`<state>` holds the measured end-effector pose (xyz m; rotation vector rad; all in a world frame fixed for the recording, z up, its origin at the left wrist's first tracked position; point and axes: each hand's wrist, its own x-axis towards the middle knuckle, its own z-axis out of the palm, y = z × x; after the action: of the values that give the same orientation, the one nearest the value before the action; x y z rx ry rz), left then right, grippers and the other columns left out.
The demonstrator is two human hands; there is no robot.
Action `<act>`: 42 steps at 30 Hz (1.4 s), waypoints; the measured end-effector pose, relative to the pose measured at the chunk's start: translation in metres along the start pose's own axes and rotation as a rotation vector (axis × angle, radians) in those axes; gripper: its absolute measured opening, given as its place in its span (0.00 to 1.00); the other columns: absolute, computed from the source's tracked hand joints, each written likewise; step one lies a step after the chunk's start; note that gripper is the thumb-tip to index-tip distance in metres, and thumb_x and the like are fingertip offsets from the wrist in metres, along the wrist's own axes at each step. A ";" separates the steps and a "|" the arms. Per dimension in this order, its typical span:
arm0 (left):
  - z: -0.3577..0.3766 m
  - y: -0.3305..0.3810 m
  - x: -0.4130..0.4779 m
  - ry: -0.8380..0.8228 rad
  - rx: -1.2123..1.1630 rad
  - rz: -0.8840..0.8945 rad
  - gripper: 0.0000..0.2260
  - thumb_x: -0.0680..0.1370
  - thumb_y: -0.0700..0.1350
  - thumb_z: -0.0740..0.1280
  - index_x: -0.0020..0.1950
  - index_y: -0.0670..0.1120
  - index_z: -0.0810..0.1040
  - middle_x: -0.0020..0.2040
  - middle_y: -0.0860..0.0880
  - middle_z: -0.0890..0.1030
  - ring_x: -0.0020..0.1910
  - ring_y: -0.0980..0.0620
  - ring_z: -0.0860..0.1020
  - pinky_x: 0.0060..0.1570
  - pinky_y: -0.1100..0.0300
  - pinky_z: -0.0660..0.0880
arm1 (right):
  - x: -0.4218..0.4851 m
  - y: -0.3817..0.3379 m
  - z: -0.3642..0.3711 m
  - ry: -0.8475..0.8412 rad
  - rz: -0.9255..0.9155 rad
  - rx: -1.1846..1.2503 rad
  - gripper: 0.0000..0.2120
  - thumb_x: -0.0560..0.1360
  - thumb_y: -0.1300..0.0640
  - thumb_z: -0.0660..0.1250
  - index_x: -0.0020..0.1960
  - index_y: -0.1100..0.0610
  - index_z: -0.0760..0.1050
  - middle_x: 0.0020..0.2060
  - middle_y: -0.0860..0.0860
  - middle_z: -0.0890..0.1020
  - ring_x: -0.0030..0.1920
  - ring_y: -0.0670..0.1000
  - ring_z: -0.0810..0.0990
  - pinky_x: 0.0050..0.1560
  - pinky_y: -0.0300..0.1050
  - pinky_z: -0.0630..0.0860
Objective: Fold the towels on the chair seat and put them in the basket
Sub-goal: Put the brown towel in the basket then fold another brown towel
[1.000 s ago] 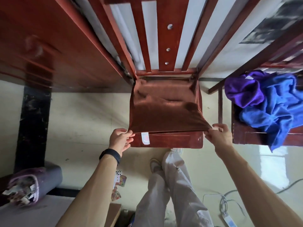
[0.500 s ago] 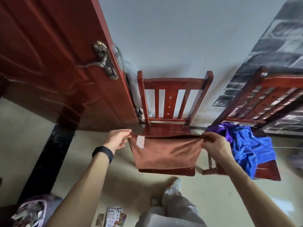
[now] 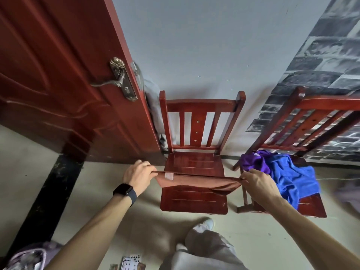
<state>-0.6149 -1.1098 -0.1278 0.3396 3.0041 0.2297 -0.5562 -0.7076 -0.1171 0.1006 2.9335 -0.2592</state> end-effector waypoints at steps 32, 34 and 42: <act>0.172 0.001 0.020 -0.305 0.136 0.056 0.06 0.66 0.43 0.78 0.39 0.49 0.84 0.35 0.50 0.80 0.34 0.45 0.80 0.33 0.56 0.77 | 0.037 0.055 0.182 -0.086 0.012 0.045 0.13 0.63 0.66 0.80 0.43 0.57 0.81 0.39 0.54 0.79 0.40 0.61 0.78 0.34 0.53 0.80; 0.202 0.001 -0.004 -0.400 0.155 0.045 0.02 0.71 0.46 0.75 0.43 0.50 0.85 0.40 0.51 0.82 0.39 0.46 0.81 0.37 0.56 0.77 | 0.012 0.057 0.215 -0.163 0.043 0.051 0.12 0.64 0.66 0.80 0.44 0.58 0.82 0.41 0.55 0.81 0.42 0.62 0.79 0.35 0.53 0.81; 0.249 -0.007 -0.037 -0.539 -0.151 -0.213 0.10 0.78 0.52 0.68 0.57 0.52 0.83 0.56 0.52 0.82 0.53 0.48 0.80 0.48 0.58 0.76 | -0.020 0.060 0.277 -0.390 0.234 0.271 0.03 0.71 0.60 0.76 0.43 0.58 0.83 0.42 0.55 0.82 0.45 0.61 0.79 0.47 0.49 0.74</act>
<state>-0.5491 -1.0909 -0.3705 0.0504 2.4488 0.2890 -0.4797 -0.6994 -0.3907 0.3830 2.4586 -0.5669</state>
